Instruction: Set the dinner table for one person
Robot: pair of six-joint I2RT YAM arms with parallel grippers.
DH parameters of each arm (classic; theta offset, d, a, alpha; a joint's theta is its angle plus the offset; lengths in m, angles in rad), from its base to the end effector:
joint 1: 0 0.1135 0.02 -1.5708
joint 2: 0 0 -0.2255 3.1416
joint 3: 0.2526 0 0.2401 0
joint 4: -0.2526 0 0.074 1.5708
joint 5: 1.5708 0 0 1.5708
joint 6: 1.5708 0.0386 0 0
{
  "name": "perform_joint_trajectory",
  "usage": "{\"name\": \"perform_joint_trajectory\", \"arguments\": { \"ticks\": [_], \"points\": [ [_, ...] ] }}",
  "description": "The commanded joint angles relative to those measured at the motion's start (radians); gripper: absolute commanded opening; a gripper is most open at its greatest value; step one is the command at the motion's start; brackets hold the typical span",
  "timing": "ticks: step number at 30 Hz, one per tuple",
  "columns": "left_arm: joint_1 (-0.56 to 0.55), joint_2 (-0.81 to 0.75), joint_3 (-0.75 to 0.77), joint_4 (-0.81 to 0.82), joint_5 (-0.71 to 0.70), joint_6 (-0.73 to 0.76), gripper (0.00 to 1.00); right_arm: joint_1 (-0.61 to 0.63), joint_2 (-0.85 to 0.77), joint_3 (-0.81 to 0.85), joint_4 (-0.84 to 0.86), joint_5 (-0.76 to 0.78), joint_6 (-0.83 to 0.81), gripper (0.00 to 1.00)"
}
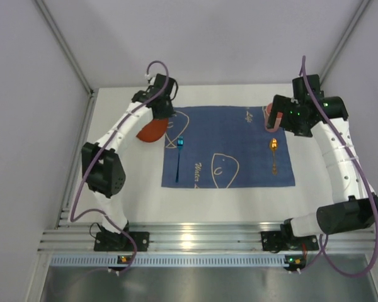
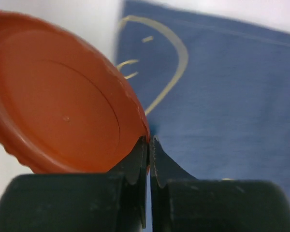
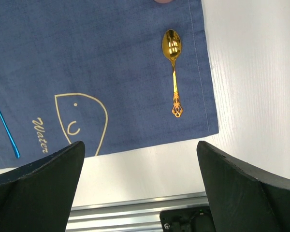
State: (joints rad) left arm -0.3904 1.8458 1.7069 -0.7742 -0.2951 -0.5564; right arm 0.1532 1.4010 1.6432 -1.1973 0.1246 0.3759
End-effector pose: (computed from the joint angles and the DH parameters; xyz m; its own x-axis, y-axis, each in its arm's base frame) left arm 0.3627 -0.1371 0.2700 -0.7269 -0.2473 -0.6406 -0.2169 0.9678 -0.1274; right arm 0.2558 0.0346 0.3581 -0.7800 0.2481 -0.5745 0.2213 0.9681 0.1176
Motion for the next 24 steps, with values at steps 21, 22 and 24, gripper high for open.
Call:
{"name": "perform_joint_trajectory", "arguments": {
  "ticks": [21, 22, 24],
  "points": [
    [-0.458, 0.610, 0.620, 0.027, 0.438, -0.073, 0.06, -0.053, -0.151, -0.158, -0.016, 0.029, -0.019, 1.00],
    [-0.461, 0.612, 0.613, 0.032, 0.447, -0.086, 0.16, -0.052, -0.151, -0.164, -0.012, 0.026, -0.017, 1.00],
    [-0.461, 0.607, 0.615, 0.044, 0.461, -0.094, 0.98, -0.052, -0.152, -0.171, -0.005, 0.015, -0.015, 1.00]
  ]
}}
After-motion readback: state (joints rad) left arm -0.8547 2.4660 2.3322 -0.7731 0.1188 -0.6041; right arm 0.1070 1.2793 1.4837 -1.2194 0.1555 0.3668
